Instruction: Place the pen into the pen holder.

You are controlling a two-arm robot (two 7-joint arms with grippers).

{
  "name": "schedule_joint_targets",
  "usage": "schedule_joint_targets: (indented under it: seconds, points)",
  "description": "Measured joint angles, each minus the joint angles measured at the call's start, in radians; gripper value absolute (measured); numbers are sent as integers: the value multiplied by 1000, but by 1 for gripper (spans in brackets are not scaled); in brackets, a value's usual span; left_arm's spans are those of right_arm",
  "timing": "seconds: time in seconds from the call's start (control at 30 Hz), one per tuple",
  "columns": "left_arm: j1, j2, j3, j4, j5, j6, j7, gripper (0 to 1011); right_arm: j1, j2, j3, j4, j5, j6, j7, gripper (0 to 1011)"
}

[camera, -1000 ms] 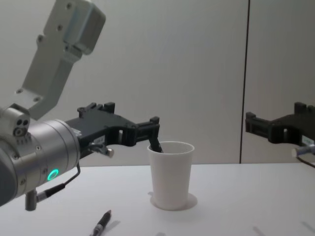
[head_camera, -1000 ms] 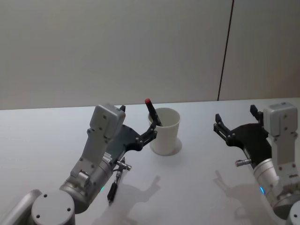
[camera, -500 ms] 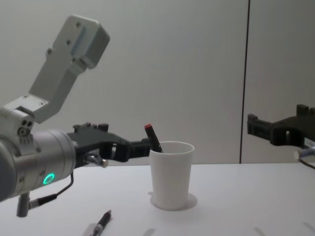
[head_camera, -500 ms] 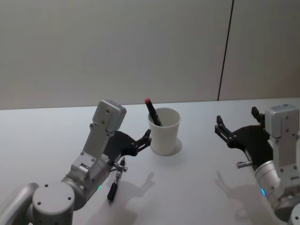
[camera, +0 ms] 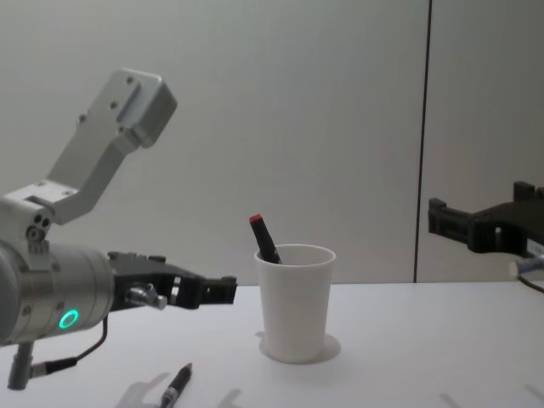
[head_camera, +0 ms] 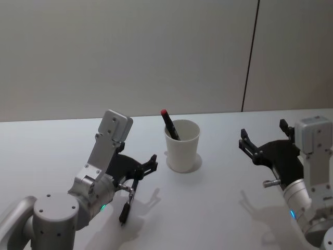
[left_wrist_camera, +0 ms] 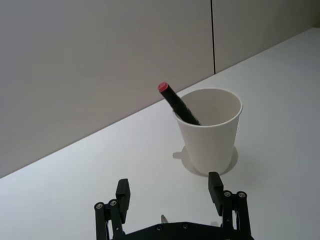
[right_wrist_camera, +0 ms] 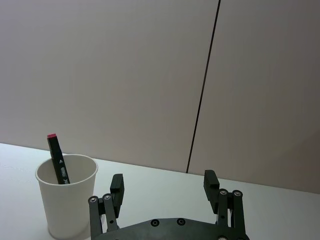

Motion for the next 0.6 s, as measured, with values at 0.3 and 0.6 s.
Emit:
schedule_joint_targets:
  seconds: [0.3, 0.6]
  points:
    - [-21, -6, -13, 35, -15, 81, -16, 1003, -1, 0, 0, -1, 0, 0, -1, 1002]
    - [-40, -14, -24, 65, -25, 168, -25, 1003, -1, 0, 0, -1, 0, 0, -1, 1001]
